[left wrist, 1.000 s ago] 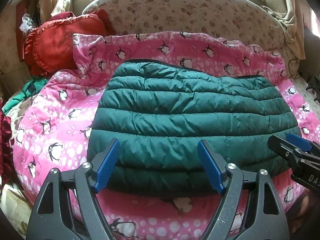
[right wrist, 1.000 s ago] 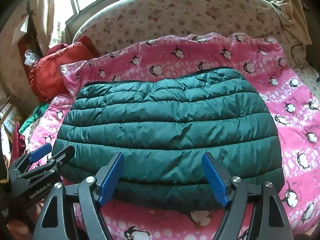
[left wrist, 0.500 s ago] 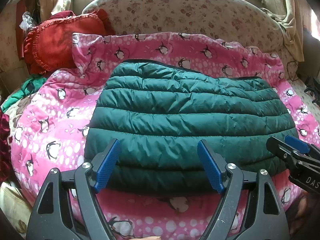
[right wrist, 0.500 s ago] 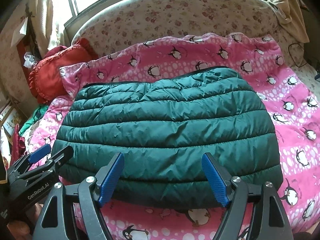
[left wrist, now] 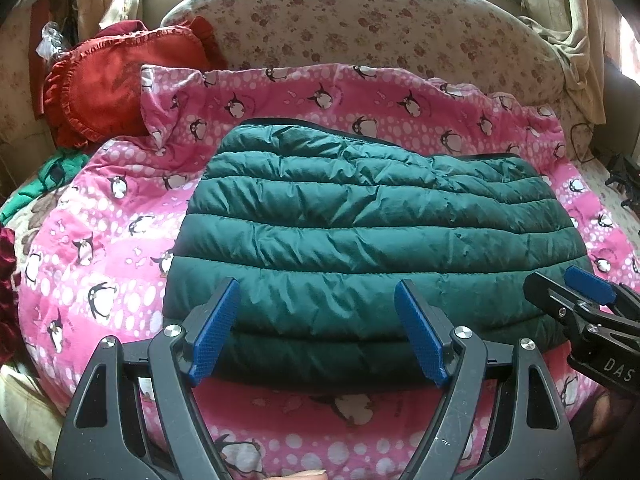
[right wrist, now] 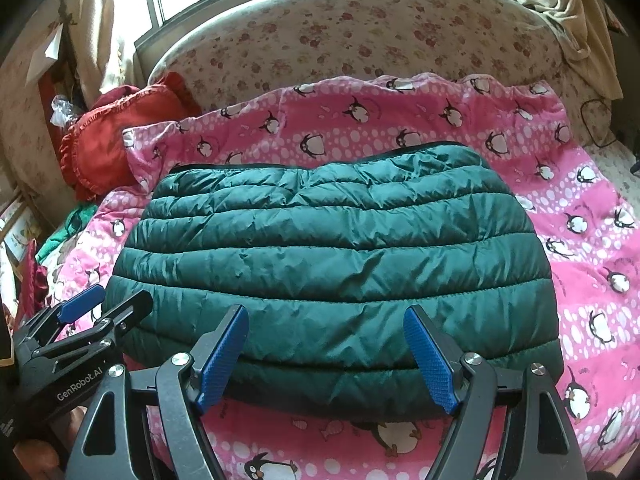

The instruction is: Fold large clothes

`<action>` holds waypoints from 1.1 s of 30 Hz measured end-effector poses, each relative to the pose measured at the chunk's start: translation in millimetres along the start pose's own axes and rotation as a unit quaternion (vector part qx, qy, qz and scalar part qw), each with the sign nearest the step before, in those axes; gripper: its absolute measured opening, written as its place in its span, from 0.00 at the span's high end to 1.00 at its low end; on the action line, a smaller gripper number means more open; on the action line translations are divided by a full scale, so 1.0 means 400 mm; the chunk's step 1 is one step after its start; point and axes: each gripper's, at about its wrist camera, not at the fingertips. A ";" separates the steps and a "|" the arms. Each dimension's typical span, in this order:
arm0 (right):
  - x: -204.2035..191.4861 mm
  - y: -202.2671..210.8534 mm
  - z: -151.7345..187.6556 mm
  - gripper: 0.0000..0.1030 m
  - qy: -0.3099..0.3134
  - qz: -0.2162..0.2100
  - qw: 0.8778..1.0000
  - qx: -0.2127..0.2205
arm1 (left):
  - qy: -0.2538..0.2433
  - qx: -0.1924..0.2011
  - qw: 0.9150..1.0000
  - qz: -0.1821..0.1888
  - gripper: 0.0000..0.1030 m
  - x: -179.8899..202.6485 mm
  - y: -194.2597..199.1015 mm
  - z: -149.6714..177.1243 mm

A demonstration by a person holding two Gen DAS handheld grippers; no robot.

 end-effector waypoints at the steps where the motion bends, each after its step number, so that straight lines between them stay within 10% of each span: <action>1: 0.000 -0.002 0.000 0.25 0.000 0.000 1.000 -0.001 | -0.001 0.000 1.000 0.000 0.22 0.001 -0.001 0.001; 33: 0.011 -0.017 -0.001 0.25 -0.013 0.001 1.000 -0.009 | 0.001 -0.002 1.000 0.006 0.22 0.004 -0.008 0.005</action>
Point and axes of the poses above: each gripper's, at about its wrist camera, not at the fingertips, and y roughly against the way its jaws point, x to its right, z to its underside, and after that the axes turned 15 degrees about -y, right-handed
